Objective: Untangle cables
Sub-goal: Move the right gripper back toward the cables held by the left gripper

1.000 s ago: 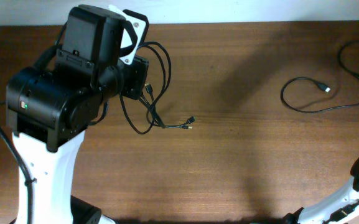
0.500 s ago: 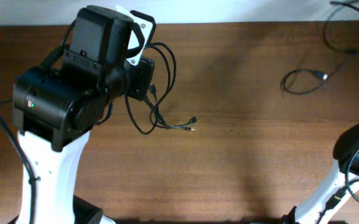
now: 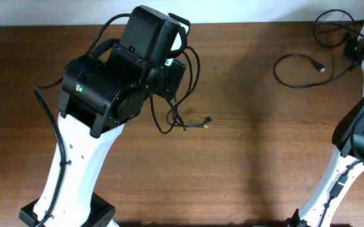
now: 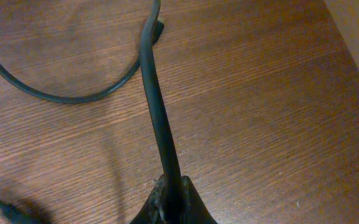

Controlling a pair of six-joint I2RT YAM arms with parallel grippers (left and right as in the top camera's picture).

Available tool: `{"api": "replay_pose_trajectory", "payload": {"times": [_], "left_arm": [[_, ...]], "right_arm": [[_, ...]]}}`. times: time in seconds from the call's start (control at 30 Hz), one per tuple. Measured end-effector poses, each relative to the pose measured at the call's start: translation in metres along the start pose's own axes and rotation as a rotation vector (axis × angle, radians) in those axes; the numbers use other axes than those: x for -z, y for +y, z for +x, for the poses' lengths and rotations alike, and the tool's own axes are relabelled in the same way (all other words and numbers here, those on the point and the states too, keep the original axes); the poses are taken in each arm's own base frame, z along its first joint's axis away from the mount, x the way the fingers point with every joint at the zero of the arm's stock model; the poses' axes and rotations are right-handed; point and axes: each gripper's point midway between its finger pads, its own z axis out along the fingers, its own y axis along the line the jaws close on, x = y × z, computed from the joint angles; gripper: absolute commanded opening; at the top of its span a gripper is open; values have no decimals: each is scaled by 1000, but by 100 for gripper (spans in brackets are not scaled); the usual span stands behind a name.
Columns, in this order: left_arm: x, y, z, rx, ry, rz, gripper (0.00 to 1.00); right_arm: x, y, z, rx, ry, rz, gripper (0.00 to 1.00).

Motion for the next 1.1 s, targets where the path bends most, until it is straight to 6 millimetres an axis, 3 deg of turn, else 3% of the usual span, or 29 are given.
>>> {"api": "replay_pose_trajectory", "payload": {"times": [0.03, 0.43, 0.53, 0.6, 0.77, 0.87, 1.0, 1.1], "left_arm": [[0, 0, 0, 0, 1, -3, 0], [0, 3, 2, 0, 7, -21, 0], [0, 3, 2, 0, 7, -21, 0], [0, 3, 3, -1, 13, -21, 0], [0, 4, 11, -8, 42, -23, 0], [0, 4, 11, -9, 45, -23, 0], [0, 4, 11, -9, 45, -23, 0], [0, 4, 11, -8, 43, -24, 0]], "right_arm": [[0, 0, 0, 0, -1, 0, 98], [2, 3, 15, 4, 62, -10, 98], [12, 5, 7, 8, 46, -12, 98], [32, 5, -9, 10, 6, -12, 98], [117, -7, -63, -5, -129, -7, 98], [146, -5, -67, -33, -136, -38, 98], [155, 31, -52, -24, -65, -139, 98], [167, 94, -45, 57, -34, -238, 98]]}}
